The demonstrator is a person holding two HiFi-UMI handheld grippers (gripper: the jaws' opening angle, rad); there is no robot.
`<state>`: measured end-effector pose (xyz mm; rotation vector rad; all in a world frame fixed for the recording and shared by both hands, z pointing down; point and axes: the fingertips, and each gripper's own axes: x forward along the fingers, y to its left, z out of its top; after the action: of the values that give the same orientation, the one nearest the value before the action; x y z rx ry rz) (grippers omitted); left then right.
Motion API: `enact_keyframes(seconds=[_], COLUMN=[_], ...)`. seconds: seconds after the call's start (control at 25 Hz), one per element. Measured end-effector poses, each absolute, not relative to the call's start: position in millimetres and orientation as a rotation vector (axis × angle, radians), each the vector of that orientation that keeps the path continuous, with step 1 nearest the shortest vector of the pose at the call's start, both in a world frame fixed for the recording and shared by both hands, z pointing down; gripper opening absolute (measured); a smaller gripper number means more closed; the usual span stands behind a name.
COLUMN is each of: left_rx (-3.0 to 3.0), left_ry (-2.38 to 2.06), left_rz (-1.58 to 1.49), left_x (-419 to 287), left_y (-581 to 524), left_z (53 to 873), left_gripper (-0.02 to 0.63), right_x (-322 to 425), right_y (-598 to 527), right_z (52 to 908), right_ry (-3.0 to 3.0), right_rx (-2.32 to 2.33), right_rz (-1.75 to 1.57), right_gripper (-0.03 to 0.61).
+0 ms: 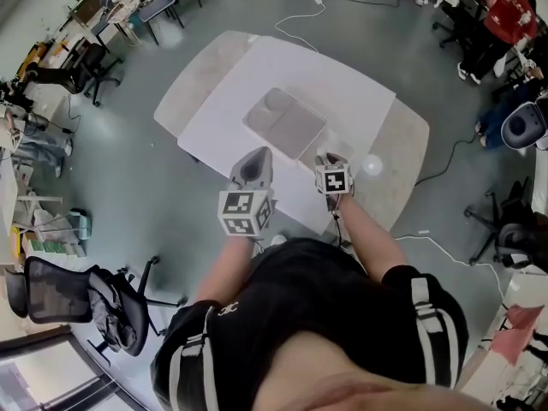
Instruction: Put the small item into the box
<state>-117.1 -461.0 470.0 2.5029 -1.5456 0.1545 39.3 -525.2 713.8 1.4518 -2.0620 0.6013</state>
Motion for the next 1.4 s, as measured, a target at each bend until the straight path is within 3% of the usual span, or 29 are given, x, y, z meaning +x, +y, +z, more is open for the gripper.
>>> enact_keyframes(seconds=[0.96, 1.4], left_rx=[2.498, 2.530], left_ry=[-1.560, -1.517], left_rz=[0.152, 0.129], left_x=[-118.3, -106.8], left_y=[-458.5, -460.2], left_z=[469.1, 464.6], left_gripper=[0.005, 0.005], right_x=[52.7, 69.9], right_y=[-543.3, -542.8], right_z=[698.5, 596.2], right_ry=[-2.100, -2.267], right_rx=[1.546, 1.800], right_rz=[0.592, 0.406], right_gripper=[0.146, 0.022])
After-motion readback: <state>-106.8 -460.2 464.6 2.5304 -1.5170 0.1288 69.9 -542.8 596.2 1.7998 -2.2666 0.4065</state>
